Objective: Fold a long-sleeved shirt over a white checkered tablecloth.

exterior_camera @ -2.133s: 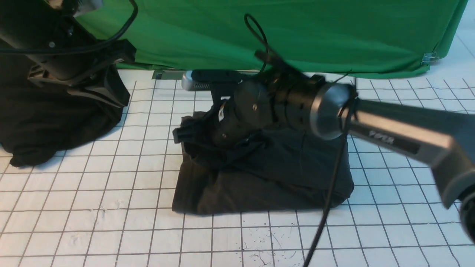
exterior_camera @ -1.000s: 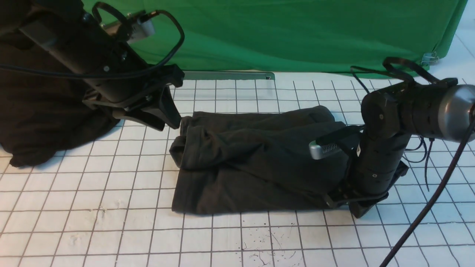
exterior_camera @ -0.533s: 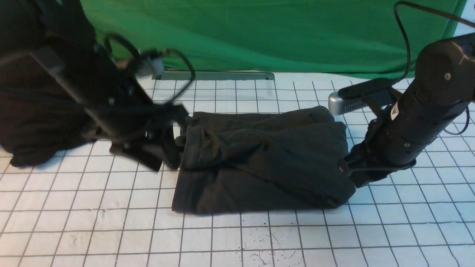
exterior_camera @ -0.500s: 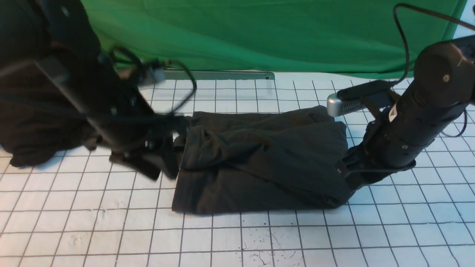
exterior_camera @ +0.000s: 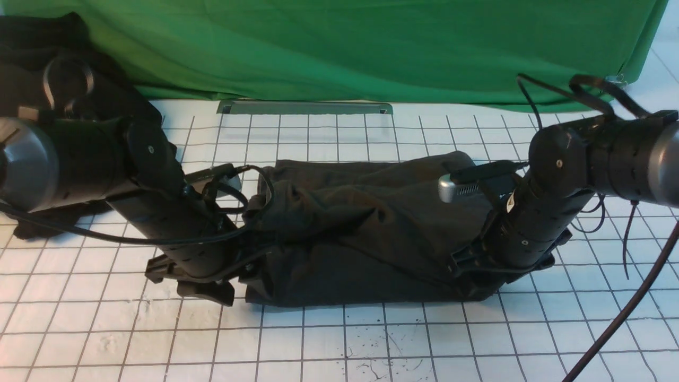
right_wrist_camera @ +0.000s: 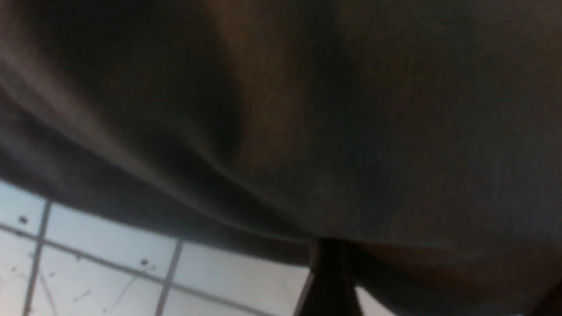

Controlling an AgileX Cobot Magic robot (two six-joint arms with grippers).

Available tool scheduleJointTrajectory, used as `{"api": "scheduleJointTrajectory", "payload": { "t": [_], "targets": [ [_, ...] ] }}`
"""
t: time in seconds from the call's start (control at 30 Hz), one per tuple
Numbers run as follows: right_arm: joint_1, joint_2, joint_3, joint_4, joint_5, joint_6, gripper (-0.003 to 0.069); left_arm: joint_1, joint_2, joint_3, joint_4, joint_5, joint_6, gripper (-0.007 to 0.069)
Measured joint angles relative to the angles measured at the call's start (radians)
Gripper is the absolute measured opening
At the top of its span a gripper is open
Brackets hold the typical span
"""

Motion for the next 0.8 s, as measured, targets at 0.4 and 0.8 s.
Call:
{"api": "scheduleJointTrajectory", "payload": {
  "t": [0.4, 0.8],
  "targets": [
    [0.000, 0.014, 0.000, 0.011, -0.024, -0.027, 0.0093, 0.000, 0.030, 0.000, -0.028, -0.035, -0.001, 0.0283],
    [0.000, 0.014, -0.003, 0.003, 0.039, -0.058, 0.0095, 0.000, 0.052, 0.000, -0.044, -0.007, -0.002, 0.0008]
  ]
}}
